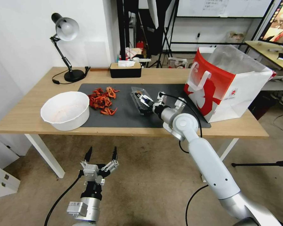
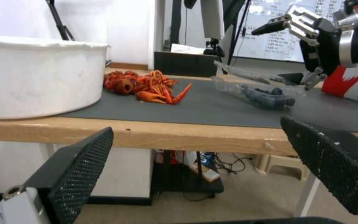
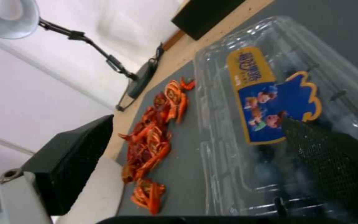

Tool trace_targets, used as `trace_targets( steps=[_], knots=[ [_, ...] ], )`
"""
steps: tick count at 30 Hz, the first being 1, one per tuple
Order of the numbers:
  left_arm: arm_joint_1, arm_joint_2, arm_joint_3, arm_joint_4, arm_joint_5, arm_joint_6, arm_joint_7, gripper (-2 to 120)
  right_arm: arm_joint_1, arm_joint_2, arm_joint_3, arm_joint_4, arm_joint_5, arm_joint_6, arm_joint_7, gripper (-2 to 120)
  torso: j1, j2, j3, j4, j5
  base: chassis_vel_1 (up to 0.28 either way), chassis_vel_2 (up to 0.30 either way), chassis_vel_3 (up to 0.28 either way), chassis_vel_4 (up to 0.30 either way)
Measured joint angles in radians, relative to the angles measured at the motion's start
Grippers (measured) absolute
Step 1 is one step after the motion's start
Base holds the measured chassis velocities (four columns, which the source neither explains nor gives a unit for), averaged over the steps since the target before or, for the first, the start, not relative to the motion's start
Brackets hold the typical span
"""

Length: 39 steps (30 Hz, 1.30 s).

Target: Close the takeout container lid, then place the container into the takeout bag.

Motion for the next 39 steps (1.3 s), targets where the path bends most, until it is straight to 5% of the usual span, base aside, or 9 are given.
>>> trace_targets(
  steps=[13, 19, 39],
  knots=[
    [-0.001, 0.001, 0.002, 0.002, -0.002, -0.002, 0.001, 100, 0.022, 0.000, -0.044, -0.024, -0.158, 0.033, 0.017, 98, 0.000, 0.000, 0.000, 0.0000, 0.0000, 0.000, 0.000, 0.000, 0.000],
    [0.000, 0.002, 0.002, 0.002, -0.002, -0.002, 0.001, 100, 0.026, 0.005, -0.048, -0.024, -0.165, 0.034, 0.034, 88, 0.000, 0.000, 0.000, 0.0000, 0.0000, 0.000, 0.000, 0.000, 0.000],
    [0.003, 0.005, 0.002, 0.005, -0.002, -0.013, -0.001, 100, 0.018, -0.004, -0.048, -0.011, -0.185, -0.009, 0.103, 15, 0.000, 0.000, 0.000, 0.0000, 0.0001, 0.000, 0.000, 0.000, 0.000]
  ],
)
